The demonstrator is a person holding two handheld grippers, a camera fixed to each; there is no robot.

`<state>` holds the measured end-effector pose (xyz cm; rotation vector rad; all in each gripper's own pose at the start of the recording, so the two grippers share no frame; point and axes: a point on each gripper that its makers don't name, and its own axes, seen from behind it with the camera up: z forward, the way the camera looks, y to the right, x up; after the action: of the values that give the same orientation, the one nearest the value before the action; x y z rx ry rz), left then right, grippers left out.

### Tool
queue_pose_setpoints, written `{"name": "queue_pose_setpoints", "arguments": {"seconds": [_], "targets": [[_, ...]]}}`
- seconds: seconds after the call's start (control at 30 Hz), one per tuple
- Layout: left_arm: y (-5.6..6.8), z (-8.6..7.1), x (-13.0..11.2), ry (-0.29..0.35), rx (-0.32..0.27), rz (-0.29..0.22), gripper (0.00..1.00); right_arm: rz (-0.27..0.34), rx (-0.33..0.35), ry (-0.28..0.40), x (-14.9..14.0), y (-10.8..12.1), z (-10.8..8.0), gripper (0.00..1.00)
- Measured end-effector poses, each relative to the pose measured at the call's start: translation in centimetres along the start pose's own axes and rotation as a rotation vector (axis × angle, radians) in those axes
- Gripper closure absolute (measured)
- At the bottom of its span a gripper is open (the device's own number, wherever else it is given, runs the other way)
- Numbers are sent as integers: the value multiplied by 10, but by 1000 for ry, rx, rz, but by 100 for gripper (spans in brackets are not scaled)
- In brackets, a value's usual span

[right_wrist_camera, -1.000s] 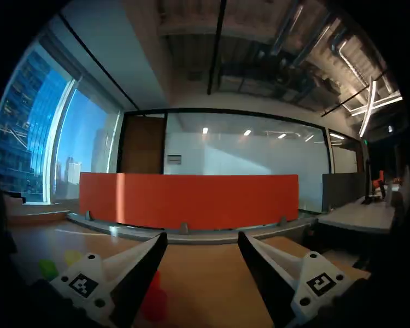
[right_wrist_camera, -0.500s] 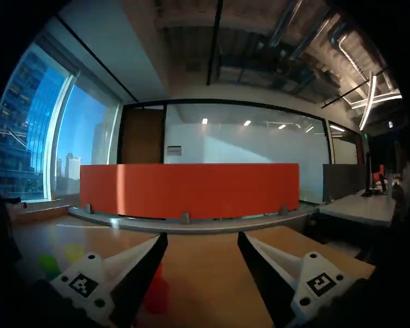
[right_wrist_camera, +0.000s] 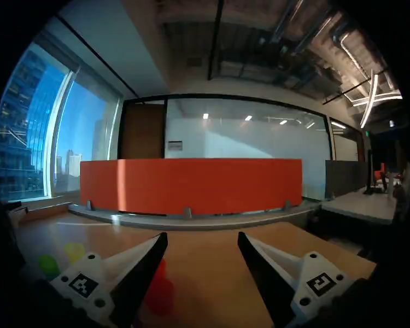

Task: Pour water

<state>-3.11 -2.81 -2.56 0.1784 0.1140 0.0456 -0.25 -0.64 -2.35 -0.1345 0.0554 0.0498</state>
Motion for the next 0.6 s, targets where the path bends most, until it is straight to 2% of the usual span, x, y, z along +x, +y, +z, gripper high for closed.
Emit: {"name": "queue_pose_setpoints", "arguments": {"seconds": [0.3, 0.6], "targets": [[11, 10, 1, 13, -11, -6, 1, 3, -20, -12, -3, 9, -1, 1], [21, 14, -18, -17, -28, -19, 1, -5, -32, -10, 2, 14, -4, 1]]}}
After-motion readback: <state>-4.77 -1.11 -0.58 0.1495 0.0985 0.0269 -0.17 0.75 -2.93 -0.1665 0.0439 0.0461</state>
